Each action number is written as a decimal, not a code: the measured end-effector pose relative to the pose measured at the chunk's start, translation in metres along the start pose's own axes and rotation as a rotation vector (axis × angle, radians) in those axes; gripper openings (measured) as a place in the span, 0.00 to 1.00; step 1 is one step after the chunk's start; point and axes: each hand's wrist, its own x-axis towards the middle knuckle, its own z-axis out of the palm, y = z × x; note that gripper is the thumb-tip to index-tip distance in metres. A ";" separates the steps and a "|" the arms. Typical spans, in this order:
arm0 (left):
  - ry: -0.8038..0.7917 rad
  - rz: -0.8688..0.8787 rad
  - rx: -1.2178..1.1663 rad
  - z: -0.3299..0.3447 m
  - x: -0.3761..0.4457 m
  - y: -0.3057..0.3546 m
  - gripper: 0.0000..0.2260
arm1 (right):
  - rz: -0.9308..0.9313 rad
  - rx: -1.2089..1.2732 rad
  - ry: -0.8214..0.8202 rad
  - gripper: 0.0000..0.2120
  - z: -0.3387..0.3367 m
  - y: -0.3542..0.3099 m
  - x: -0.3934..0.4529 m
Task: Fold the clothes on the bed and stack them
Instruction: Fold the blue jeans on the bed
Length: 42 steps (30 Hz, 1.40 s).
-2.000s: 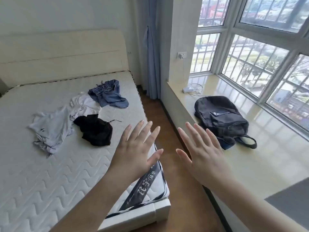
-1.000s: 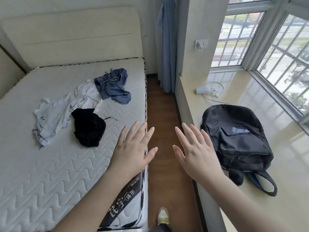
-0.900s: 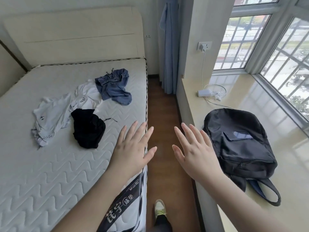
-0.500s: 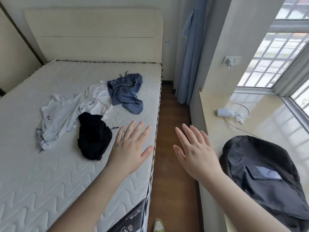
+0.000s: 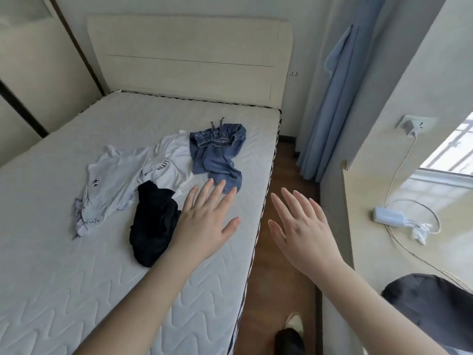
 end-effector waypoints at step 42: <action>-0.081 -0.335 -0.043 0.142 0.429 -0.135 0.28 | -0.383 -0.007 -0.141 0.28 0.125 0.118 0.524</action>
